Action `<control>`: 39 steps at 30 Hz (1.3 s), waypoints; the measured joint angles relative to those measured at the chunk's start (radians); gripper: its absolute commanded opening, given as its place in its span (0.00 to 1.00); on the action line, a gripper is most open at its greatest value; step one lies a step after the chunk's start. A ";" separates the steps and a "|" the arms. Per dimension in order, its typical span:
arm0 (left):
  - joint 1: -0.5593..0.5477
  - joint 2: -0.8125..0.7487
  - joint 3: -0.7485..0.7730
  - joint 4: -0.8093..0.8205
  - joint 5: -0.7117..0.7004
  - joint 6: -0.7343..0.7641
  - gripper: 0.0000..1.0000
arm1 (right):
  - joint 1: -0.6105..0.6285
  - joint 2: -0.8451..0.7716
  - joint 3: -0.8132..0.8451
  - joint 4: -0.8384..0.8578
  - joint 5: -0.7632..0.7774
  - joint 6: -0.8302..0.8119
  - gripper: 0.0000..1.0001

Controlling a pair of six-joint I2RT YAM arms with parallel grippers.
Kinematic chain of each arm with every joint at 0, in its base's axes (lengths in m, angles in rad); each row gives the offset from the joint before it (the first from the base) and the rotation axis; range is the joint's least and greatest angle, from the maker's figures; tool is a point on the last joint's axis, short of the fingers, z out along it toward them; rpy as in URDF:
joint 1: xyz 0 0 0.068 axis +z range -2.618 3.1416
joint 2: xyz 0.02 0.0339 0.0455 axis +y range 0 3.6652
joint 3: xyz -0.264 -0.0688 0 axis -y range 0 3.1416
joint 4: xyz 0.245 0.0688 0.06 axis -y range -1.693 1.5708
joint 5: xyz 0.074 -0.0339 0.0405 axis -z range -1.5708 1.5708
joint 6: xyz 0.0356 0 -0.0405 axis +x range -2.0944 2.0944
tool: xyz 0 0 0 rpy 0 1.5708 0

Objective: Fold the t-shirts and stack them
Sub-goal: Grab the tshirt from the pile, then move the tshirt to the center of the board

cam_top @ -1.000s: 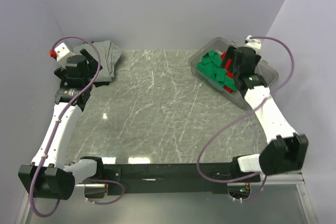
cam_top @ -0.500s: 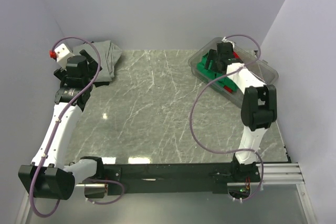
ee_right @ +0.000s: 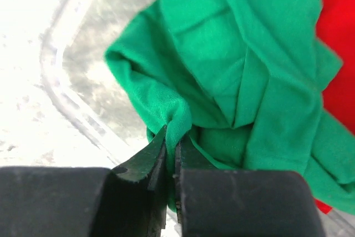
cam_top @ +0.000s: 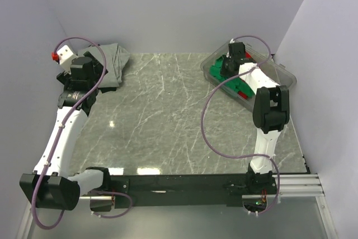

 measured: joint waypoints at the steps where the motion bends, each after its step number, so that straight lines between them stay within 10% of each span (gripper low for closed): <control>1: 0.000 0.001 0.000 0.000 0.000 -0.002 0.99 | 0.000 -0.002 0.016 -0.006 0.001 -0.005 0.02; 22: 0.000 0.056 0.000 0.039 0.030 -0.024 0.97 | 0.012 -0.373 0.320 -0.208 -0.099 0.068 0.00; 29: 0.000 0.074 0.000 0.039 0.068 -0.061 0.96 | 0.209 -0.509 0.336 -0.100 -0.180 0.060 0.00; 31: 0.000 0.074 0.000 0.039 0.075 -0.064 0.95 | 0.293 -0.559 0.312 -0.024 -0.199 0.050 0.12; 35: 0.000 0.074 0.000 0.048 0.084 -0.075 0.95 | 0.370 -0.623 0.294 0.098 -0.254 0.096 0.83; 39: 0.000 0.074 0.000 0.053 0.087 -0.088 0.92 | 0.362 -0.657 0.221 0.128 -0.226 0.112 0.86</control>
